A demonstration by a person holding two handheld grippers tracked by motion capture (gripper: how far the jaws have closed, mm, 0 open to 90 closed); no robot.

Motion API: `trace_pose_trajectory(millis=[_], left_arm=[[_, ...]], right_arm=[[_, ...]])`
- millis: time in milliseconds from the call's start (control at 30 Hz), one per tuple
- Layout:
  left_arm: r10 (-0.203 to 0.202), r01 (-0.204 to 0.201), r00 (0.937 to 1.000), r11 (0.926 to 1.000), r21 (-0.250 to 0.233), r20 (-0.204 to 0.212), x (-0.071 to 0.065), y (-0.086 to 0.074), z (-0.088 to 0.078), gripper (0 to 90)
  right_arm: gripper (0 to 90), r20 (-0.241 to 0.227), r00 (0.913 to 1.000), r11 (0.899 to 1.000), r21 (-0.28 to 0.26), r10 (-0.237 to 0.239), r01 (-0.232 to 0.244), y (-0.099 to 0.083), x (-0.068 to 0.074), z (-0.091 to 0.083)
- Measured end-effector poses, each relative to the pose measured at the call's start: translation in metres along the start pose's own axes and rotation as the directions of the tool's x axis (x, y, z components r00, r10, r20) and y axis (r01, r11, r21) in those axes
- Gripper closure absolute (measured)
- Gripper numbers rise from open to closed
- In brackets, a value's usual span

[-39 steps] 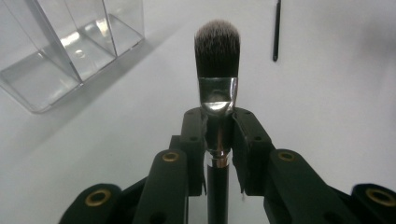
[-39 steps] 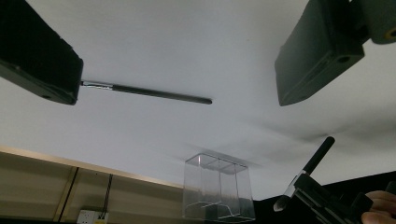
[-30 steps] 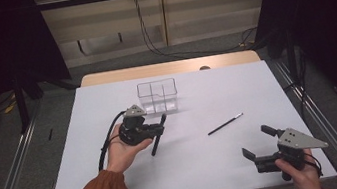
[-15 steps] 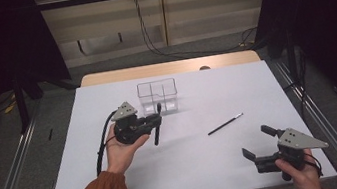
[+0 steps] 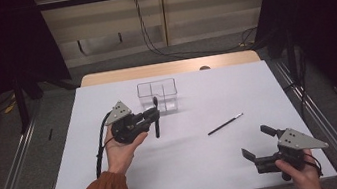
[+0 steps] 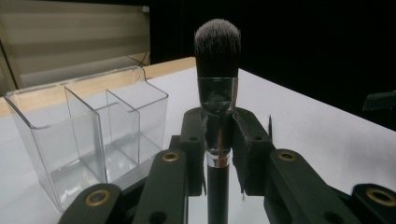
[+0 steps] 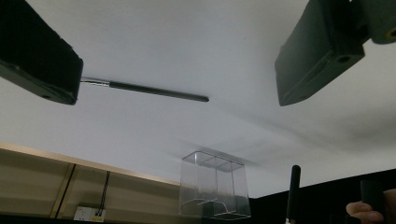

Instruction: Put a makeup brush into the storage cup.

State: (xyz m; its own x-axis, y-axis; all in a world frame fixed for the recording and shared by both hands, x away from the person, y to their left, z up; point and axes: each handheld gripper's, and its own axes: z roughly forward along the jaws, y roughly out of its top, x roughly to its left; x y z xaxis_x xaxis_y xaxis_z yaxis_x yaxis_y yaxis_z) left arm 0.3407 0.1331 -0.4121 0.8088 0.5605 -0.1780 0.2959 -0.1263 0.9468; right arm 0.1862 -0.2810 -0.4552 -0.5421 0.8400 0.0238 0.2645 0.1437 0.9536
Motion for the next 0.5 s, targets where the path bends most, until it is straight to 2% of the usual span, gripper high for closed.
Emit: trace_pose_trajectory(millis=[333, 500], left_arm=[[0.029, -0.029, 0.9996, 0.999, -0.035, -0.007, -0.005, 0.016, -0.005, 75.6], [0.04, -0.04, 0.9992, 0.9984, -0.04, -0.002, -0.009, 0.017, -0.002, 75.6]], right_arm=[[0.5, -0.002, 1.0, 1.0, 0.001, 0.002, -0.002, 0.0, 0.0, 0.0], [0.5, 0.001, 1.0, 1.0, 0.0, 0.003, -0.003, 0.0, 0.0, 0.001]])
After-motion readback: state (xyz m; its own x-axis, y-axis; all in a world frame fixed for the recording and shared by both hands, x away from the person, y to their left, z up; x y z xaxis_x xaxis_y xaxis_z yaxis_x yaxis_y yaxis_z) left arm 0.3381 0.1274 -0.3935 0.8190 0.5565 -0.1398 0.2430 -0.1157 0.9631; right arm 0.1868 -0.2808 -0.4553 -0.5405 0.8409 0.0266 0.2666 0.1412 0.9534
